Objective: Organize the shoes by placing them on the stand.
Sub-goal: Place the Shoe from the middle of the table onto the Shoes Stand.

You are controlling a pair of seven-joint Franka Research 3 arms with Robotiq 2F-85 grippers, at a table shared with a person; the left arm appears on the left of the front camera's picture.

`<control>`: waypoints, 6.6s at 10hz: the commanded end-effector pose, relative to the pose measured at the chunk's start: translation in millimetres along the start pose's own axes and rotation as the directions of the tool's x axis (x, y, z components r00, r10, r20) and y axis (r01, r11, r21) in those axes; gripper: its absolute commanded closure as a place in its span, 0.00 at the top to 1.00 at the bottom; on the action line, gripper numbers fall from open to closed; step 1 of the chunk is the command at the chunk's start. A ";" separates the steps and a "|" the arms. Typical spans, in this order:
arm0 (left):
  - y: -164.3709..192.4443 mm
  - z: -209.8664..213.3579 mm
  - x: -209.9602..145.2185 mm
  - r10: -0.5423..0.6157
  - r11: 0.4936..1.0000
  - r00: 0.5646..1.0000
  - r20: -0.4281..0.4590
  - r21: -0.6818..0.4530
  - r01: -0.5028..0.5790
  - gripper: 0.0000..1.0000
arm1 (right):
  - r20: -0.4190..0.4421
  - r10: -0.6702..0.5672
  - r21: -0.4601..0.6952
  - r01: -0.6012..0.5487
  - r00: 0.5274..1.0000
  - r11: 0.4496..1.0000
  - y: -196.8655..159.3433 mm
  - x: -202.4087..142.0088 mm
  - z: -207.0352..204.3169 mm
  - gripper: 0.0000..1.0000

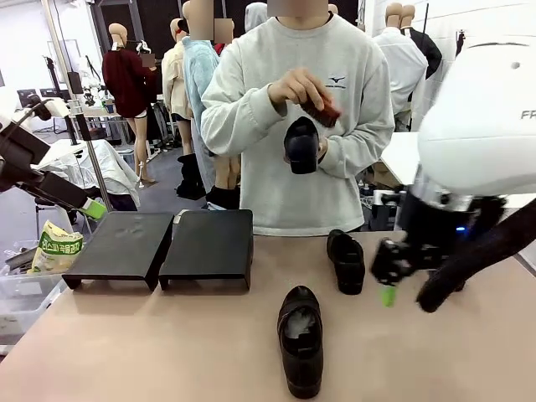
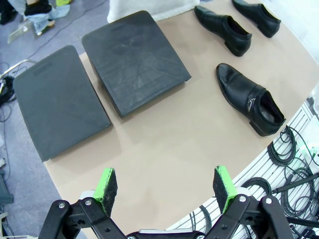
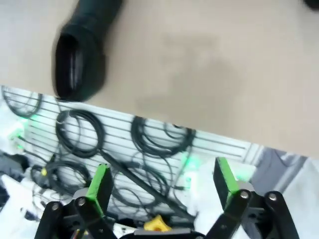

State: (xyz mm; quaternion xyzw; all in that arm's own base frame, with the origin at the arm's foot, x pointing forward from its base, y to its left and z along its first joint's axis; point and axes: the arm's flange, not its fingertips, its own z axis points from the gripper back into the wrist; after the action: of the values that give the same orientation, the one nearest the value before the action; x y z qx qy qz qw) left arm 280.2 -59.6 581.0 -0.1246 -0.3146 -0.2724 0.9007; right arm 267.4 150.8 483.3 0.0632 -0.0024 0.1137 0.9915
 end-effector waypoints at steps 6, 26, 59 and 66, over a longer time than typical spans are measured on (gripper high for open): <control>-67.9 -191.1 -22.1 0.287 0.956 0.952 -0.105 -0.030 -0.291 1.00 | -0.027 -0.004 -0.026 0.003 1.000 1.000 -20.9 -1.1 1.5 1.00; -231.1 -305.3 22.0 0.598 0.783 0.671 -0.439 0.139 -0.606 1.00 | -0.027 -0.004 -0.026 0.003 1.000 1.000 -20.9 -1.1 1.5 1.00; -64.8 -76.6 9.2 0.501 0.795 0.862 -0.083 0.438 -0.420 0.00 | -0.027 -0.004 -0.026 0.003 1.000 1.000 -20.9 -1.1 1.5 1.00; -51.3 -78.4 21.0 0.482 0.779 0.876 0.005 0.456 -0.431 0.00 | -0.027 -0.004 -0.026 0.003 1.000 1.000 -20.9 -1.1 1.5 1.00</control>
State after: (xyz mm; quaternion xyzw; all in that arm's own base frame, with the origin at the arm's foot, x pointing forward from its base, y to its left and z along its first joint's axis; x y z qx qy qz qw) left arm 293.0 -153.0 529.1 0.0284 -0.2344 0.0168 0.9716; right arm 272.2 127.3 482.8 0.0424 0.0077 0.1187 0.9920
